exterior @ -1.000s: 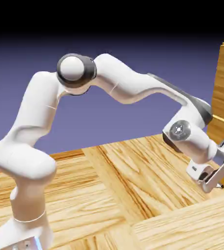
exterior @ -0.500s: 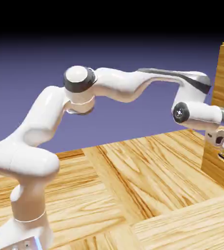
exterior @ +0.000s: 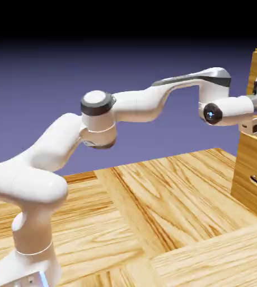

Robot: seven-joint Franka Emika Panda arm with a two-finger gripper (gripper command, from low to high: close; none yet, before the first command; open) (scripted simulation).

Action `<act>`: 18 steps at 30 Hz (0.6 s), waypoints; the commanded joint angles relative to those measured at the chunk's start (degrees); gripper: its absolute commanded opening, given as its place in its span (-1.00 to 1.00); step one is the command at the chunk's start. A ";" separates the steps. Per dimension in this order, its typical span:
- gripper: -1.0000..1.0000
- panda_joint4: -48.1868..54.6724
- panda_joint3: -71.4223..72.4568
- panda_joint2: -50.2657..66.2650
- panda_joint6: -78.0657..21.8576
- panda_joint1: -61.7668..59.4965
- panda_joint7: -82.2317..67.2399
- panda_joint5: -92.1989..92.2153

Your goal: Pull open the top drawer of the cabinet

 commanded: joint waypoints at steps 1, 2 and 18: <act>-1.00 0.00 0.00 0.00 0.00 0.00 0.00 0.00; -1.00 0.00 0.00 0.00 0.00 0.00 0.00 0.00; -1.00 -33.21 -8.79 -5.99 -11.60 22.31 -9.54 1.97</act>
